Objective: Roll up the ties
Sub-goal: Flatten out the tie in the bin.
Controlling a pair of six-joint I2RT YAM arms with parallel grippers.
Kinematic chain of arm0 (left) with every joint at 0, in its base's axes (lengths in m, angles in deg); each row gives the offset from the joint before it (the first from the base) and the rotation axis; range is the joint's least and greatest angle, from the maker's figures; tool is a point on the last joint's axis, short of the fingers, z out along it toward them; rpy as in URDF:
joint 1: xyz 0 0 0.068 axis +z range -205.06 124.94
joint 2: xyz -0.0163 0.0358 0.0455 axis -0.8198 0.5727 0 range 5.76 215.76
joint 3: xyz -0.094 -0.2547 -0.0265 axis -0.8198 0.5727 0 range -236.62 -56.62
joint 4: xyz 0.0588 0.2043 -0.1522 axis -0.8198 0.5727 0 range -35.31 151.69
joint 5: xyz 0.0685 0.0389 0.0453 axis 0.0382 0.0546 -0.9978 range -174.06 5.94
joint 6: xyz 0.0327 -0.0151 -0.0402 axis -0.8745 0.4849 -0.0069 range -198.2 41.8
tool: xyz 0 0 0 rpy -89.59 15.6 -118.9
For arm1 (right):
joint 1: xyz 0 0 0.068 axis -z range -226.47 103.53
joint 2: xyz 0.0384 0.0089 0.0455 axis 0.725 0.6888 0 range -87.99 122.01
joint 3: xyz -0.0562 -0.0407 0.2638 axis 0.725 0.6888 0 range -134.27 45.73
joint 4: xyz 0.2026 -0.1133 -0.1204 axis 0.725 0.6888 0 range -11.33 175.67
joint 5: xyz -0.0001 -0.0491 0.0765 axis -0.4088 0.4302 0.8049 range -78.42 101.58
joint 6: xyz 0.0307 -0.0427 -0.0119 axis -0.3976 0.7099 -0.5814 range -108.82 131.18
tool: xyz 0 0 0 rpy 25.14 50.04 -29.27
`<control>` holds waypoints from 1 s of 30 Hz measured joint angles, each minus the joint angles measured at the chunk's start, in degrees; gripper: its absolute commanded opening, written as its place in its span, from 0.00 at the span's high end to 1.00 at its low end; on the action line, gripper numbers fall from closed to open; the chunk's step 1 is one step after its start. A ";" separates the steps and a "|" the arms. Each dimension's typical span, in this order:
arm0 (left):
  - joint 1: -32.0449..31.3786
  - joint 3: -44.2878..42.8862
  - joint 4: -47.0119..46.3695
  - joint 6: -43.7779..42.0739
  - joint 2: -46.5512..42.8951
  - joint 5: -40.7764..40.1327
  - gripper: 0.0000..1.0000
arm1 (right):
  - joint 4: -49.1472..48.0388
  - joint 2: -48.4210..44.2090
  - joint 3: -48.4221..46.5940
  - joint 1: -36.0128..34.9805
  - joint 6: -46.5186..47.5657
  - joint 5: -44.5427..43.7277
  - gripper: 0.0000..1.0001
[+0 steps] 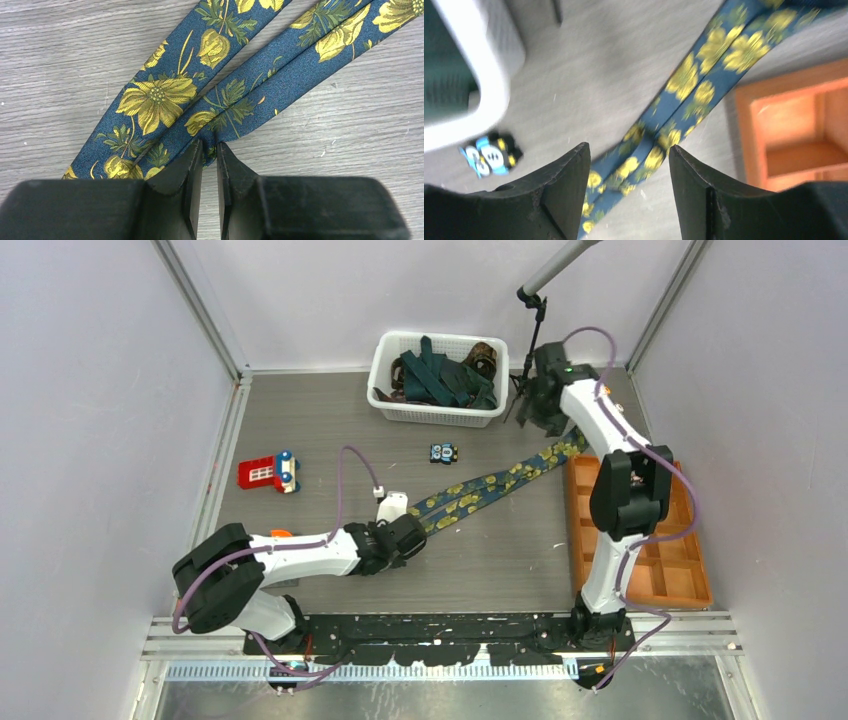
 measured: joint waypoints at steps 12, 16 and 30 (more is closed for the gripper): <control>0.00 0.98 0.00 1.99 -0.55 -2.19 0.82 | 0.46 -3.72 15.23 -16.65 -2.36 -5.22 0.40; 0.00 1.11 -0.02 2.45 -0.66 -2.34 0.82 | -0.09 -0.94 15.26 -17.18 -3.43 -6.45 0.43; 0.00 1.73 -0.26 2.78 -1.20 -2.82 0.82 | -2.21 1.97 17.14 -17.20 -4.61 -9.77 0.89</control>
